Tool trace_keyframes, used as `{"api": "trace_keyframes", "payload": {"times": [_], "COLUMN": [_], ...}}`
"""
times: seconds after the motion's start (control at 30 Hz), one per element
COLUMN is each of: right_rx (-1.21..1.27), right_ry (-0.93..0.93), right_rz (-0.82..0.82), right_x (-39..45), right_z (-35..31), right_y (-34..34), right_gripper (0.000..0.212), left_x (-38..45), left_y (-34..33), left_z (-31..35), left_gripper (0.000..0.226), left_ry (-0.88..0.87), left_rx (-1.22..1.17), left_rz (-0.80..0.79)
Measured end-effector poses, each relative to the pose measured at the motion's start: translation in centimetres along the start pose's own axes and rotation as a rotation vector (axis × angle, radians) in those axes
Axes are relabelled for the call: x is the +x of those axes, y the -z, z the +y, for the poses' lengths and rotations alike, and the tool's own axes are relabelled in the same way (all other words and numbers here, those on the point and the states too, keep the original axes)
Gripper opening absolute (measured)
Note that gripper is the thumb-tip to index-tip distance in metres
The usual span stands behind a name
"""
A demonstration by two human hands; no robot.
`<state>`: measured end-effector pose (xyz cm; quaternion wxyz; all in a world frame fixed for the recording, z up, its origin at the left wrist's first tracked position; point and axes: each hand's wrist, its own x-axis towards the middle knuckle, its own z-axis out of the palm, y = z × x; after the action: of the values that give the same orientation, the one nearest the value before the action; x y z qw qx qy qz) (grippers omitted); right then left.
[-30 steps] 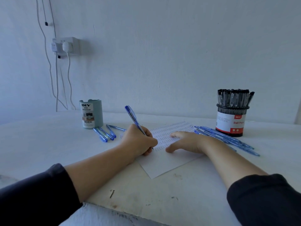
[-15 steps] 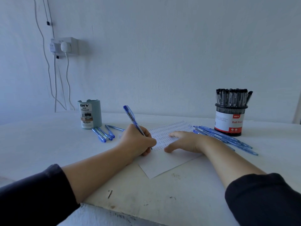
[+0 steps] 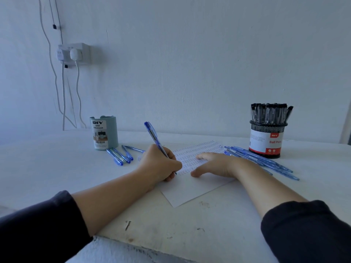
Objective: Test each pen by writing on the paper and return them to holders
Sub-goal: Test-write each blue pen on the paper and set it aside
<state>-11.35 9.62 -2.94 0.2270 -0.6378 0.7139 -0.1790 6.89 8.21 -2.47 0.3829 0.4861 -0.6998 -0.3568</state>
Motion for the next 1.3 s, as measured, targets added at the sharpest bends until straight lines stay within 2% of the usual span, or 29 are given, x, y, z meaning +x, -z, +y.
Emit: {"api": "trace_keyframes", "payload": {"times": [1.3], "right_rx": [-0.027], "right_ry": [0.011], "right_rz": [0.008], "right_x": [-0.21], "right_z": [-0.16], "right_y": [-0.04], "right_gripper": [0.081], "left_x": [-0.02], "left_y": [-0.07], "left_z": [-0.02], "left_gripper": [0.013], "left_ry": [-0.037], "left_rx": [0.040], "left_rz": [-0.035]}}
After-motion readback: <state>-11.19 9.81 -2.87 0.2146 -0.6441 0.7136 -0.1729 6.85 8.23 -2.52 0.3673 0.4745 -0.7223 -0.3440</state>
